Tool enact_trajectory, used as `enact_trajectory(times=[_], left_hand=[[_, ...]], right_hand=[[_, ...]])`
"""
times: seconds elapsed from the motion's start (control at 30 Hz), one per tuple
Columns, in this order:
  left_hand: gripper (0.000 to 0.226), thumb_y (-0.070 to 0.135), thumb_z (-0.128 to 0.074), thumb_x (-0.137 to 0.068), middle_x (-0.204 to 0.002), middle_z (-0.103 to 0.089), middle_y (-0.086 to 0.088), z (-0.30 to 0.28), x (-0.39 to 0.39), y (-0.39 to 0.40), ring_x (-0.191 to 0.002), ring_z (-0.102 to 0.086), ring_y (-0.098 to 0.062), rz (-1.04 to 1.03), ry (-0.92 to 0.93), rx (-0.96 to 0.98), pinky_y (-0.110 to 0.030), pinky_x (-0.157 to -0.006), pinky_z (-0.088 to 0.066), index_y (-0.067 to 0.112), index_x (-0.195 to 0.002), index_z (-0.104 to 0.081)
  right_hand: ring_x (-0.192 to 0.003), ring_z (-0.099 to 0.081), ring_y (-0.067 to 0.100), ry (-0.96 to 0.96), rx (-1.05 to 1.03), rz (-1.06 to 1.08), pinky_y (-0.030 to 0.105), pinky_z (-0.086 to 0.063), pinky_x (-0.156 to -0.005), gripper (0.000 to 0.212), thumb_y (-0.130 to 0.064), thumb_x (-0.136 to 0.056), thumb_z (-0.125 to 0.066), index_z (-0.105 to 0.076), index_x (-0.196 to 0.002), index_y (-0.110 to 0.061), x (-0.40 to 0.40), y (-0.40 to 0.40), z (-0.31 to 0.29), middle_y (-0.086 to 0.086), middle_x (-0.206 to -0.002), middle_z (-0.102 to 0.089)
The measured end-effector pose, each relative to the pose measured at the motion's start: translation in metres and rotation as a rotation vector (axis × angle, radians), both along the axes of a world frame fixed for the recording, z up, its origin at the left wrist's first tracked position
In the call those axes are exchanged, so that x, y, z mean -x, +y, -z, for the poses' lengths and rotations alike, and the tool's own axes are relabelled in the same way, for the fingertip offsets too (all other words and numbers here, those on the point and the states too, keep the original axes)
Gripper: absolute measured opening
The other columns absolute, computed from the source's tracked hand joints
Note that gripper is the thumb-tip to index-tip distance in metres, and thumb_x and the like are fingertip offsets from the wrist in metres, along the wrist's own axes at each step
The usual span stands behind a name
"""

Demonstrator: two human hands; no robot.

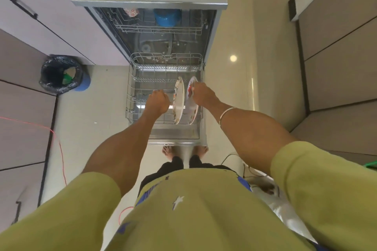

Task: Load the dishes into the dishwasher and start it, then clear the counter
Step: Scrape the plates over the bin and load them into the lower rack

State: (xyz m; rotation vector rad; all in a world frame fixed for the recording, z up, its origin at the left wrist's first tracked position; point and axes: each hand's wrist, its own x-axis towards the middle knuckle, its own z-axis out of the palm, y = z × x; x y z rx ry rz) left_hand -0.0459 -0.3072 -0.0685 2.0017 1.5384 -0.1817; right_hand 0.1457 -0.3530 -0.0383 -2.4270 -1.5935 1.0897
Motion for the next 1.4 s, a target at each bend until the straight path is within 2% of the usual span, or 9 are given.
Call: enact_trajectory(times=[0.17,0.27,0.47,0.57,0.63,0.8,0.97,1.07,1.4], left_hand=[[0.044,0.026,-0.030,-0.104,-0.120,-0.060,-0.027,-0.014,0.014,0.001,-0.112,-0.056,-0.039,-0.045,-0.011,-0.029,-0.051,-0.099,-0.047,-0.007,-0.119,-0.055],[0.045,0.026,-0.030,-0.104,-0.121,-0.059,-0.028,-0.019,0.025,0.001,-0.113,-0.055,-0.041,-0.088,0.002,-0.023,-0.050,-0.099,-0.047,-0.008,-0.119,-0.055],[0.044,0.027,-0.031,-0.103,-0.118,-0.061,-0.027,-0.025,0.060,0.001,-0.108,-0.058,-0.040,-0.147,-0.004,-0.022,-0.051,-0.096,-0.049,-0.007,-0.115,-0.058],[0.044,0.026,-0.031,-0.103,-0.118,-0.061,-0.027,-0.028,0.088,0.003,-0.107,-0.059,-0.040,-0.182,-0.011,-0.048,-0.049,-0.096,-0.049,-0.006,-0.116,-0.058],[0.040,0.023,-0.034,-0.103,-0.120,-0.060,-0.026,-0.035,0.111,0.003,-0.110,-0.057,-0.040,-0.218,-0.006,-0.064,-0.049,-0.098,-0.047,-0.006,-0.119,-0.056],[0.040,0.020,-0.031,-0.103,-0.127,-0.056,-0.027,-0.044,0.192,0.003,-0.117,-0.052,-0.041,-0.241,0.023,-0.112,-0.047,-0.103,-0.040,-0.007,-0.123,-0.053],[0.042,0.022,-0.028,-0.104,-0.131,-0.053,-0.029,-0.050,0.292,0.007,-0.122,-0.049,-0.042,-0.309,0.066,-0.134,-0.048,-0.107,-0.038,-0.008,-0.122,-0.052],[0.042,0.023,-0.027,-0.105,-0.131,-0.052,-0.029,-0.054,0.352,0.011,-0.122,-0.047,-0.043,-0.338,0.080,-0.145,-0.050,-0.105,-0.038,-0.008,-0.120,-0.051],[0.041,0.020,-0.030,-0.101,-0.124,-0.056,-0.031,-0.074,0.491,0.054,-0.115,-0.052,-0.043,-0.508,0.059,-0.231,-0.047,-0.098,-0.041,-0.008,-0.119,-0.054]], right_hand=[[-0.115,-0.060,0.034,-0.043,0.124,-0.202,0.041,-0.052,-0.092,0.029,-0.010,-0.092,-0.050,-0.062,-0.118,-0.005,-0.001,0.013,-0.010,0.016,-0.118,-0.061],[-0.113,-0.058,0.034,-0.068,0.141,-0.232,0.037,-0.048,-0.093,0.031,-0.016,-0.098,-0.045,-0.061,-0.123,-0.007,0.009,0.015,-0.029,0.016,-0.119,-0.061],[-0.111,-0.061,0.036,-0.109,0.098,-0.306,0.043,-0.051,-0.095,0.032,-0.013,-0.098,-0.044,-0.060,-0.124,-0.002,0.045,0.016,-0.049,0.019,-0.119,-0.064],[-0.120,-0.057,0.036,-0.144,0.102,-0.398,0.043,-0.050,-0.096,0.037,-0.013,-0.100,-0.038,-0.056,-0.130,-0.002,0.074,0.024,-0.053,0.019,-0.130,-0.059],[-0.125,-0.054,0.035,-0.158,0.100,-0.444,0.044,-0.048,-0.098,0.040,-0.014,-0.101,-0.034,-0.054,-0.133,-0.003,0.100,0.030,-0.058,0.017,-0.136,-0.056],[-0.115,-0.059,0.034,-0.104,0.046,-0.455,0.043,-0.048,-0.094,0.036,-0.016,-0.100,-0.036,-0.059,-0.123,-0.001,0.186,0.047,-0.067,0.018,-0.126,-0.061],[-0.116,-0.059,0.037,-0.110,0.007,-0.496,0.043,-0.048,-0.094,0.037,-0.014,-0.099,-0.038,-0.058,-0.128,-0.003,0.284,0.063,-0.078,0.020,-0.127,-0.061],[-0.119,-0.056,0.035,-0.097,0.018,-0.495,0.040,-0.045,-0.096,0.037,-0.016,-0.097,-0.043,-0.058,-0.130,-0.008,0.342,0.075,-0.084,0.017,-0.128,-0.059],[-0.126,-0.050,0.037,-0.158,-0.112,-0.729,0.041,-0.042,-0.101,0.041,-0.011,-0.098,-0.034,-0.052,-0.133,-0.001,0.480,0.136,-0.091,0.020,-0.138,-0.052]])
